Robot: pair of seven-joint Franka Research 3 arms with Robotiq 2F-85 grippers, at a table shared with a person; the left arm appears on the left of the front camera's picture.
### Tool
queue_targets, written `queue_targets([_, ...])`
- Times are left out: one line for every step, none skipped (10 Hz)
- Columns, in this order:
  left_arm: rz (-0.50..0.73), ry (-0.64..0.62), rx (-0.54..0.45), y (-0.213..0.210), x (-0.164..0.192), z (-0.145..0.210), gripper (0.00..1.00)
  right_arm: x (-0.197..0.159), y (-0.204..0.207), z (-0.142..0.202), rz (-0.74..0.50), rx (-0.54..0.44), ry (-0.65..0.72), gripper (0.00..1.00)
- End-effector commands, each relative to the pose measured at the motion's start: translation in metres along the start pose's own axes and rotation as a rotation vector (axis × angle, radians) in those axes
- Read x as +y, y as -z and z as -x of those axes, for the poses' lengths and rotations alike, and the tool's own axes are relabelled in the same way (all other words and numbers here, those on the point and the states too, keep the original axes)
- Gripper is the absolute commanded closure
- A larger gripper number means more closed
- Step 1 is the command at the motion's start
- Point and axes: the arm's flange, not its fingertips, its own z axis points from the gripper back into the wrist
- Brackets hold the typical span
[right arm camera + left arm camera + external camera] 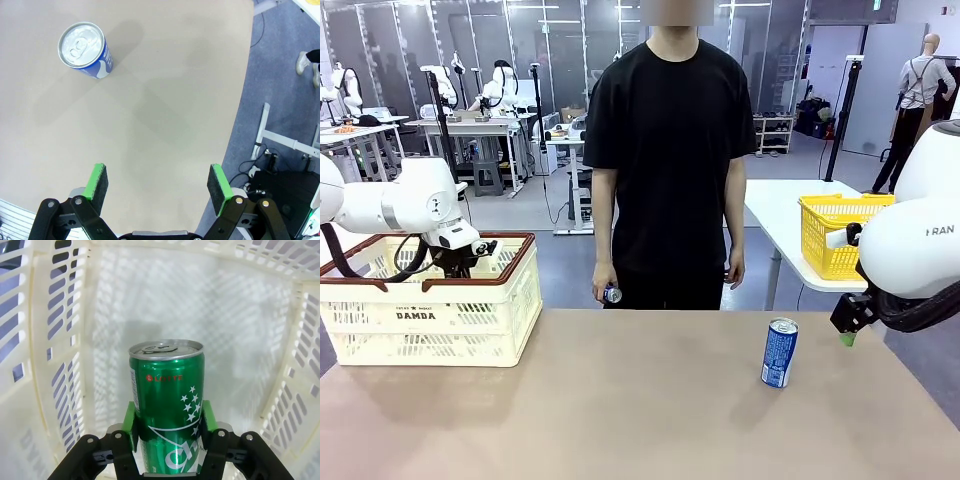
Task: Place the drinks into the Shopping basket.
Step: Pick up one drink and place it into the Shopping basket.
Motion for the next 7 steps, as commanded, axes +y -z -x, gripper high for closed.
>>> queue_targets([0.013, 0.02, -0.022, -0.006, 0.008, 0.0, 0.42, -0.002, 0.0, 0.0, 0.0, 0.002, -0.012, 0.0])
queue_targets([0.017, 0.023, -0.019, -0.002, 0.01, -0.001, 0.42, -0.002, 0.0, 0.0, 0.0, 0.002, -0.012, 0.0])
queue_targets([0.026, 0.027, -0.015, 0.001, 0.011, -0.002, 0.42, -0.002, 0.0, 0.0, 0.0, 0.002, -0.012, 0.0])
queue_targets([0.032, 0.026, -0.018, 0.004, 0.011, -0.003, 0.42, -0.002, 0.0, 0.0, 0.0, 0.002, -0.012, 0.0])
queue_targets([0.037, 0.031, -0.022, 0.009, 0.012, -0.005, 0.42, -0.002, 0.0, 0.0, 0.0, 0.002, -0.012, 0.0])
queue_targets([0.041, 0.03, -0.025, 0.012, 0.012, -0.006, 0.42, -0.002, 0.0, 0.0, 0.0, 0.002, -0.012, 0.0])
queue_targets([0.043, 0.031, -0.026, 0.015, 0.013, -0.007, 0.42, -0.002, 0.0, 0.0, 0.0, 0.002, -0.012, 0.0])
